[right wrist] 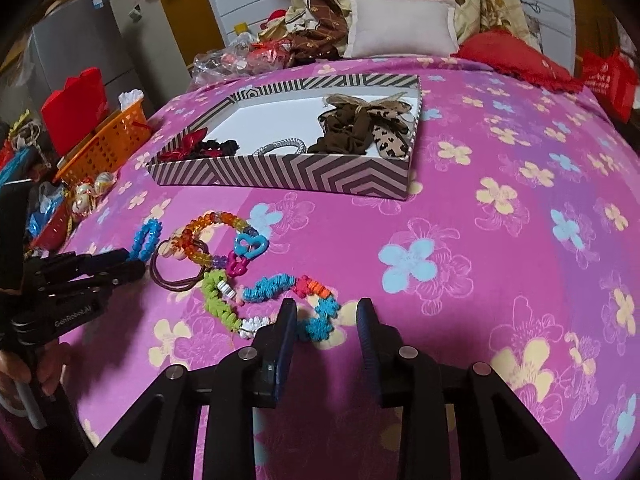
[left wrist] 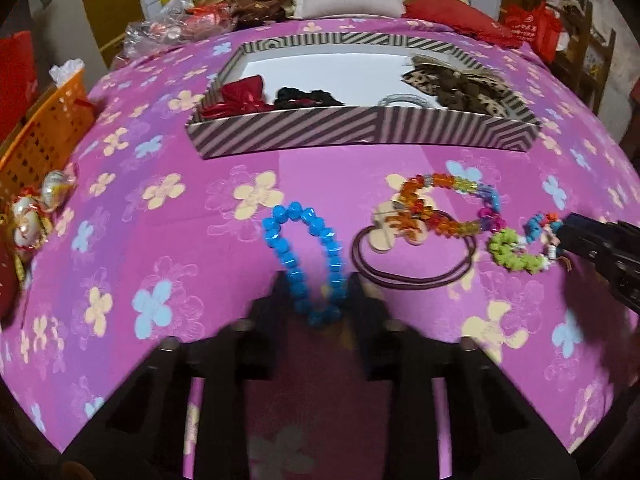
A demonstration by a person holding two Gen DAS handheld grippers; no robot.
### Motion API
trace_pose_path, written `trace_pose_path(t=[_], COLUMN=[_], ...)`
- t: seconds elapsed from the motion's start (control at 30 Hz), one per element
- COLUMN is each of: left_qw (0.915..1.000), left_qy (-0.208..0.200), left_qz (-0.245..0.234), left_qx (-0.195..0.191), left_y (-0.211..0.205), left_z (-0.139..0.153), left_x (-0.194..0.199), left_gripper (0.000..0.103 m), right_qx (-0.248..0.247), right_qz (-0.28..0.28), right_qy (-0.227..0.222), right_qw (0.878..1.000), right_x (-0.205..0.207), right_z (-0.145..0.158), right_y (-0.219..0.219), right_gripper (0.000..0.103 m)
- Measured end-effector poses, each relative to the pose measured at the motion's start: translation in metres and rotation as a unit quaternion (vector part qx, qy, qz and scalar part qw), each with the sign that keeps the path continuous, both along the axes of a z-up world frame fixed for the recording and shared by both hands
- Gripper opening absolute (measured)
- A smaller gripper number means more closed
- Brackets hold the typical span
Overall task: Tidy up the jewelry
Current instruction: 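Grasp the blue beaded bracelet with left tool while right tool grasps the flower hair tie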
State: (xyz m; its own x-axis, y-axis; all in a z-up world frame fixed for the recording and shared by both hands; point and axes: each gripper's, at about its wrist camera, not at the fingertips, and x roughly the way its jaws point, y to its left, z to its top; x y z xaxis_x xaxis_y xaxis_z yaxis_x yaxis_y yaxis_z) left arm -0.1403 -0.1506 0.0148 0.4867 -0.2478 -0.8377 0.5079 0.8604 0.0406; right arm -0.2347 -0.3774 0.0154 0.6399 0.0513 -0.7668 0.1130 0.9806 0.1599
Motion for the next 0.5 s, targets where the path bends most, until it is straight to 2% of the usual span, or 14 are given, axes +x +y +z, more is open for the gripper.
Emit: trace_pose_path(t=[0.07,0.17,0.27,0.5], left_qw=[0.9998,0.9989,0.9976,0.9927], left_qy=[0.013,0.026,0.039,0.057], left_qz=[0.004,0.013,0.026,0.060], left_qx=[-0.017,-0.037,-0.050,-0.088], left_y=[0.004,0.010,0.019,0.043], left_z=[0.000,-0.001,0.000,0.010], left_x=[0.002,0.004,0.002,-0.001], left_gripper=[0.015,0.015,0.015,0.014], right_qx=[0.005,-0.010,0.011,0.023], right_qz=[0.016,0.023,0.021,0.019], right_qy=[-0.002,0.001,0.004,-0.026], right_qw=[1.000,1.000,1.000,0.999], right_x=[0.003,0.005,0.002,-0.011], right_z=[0.000,0.001,0.002,0.029], right_y=[0.003,0.008,0.003,0.003], right_gripper=[0.012,0.012,0.012,0.012])
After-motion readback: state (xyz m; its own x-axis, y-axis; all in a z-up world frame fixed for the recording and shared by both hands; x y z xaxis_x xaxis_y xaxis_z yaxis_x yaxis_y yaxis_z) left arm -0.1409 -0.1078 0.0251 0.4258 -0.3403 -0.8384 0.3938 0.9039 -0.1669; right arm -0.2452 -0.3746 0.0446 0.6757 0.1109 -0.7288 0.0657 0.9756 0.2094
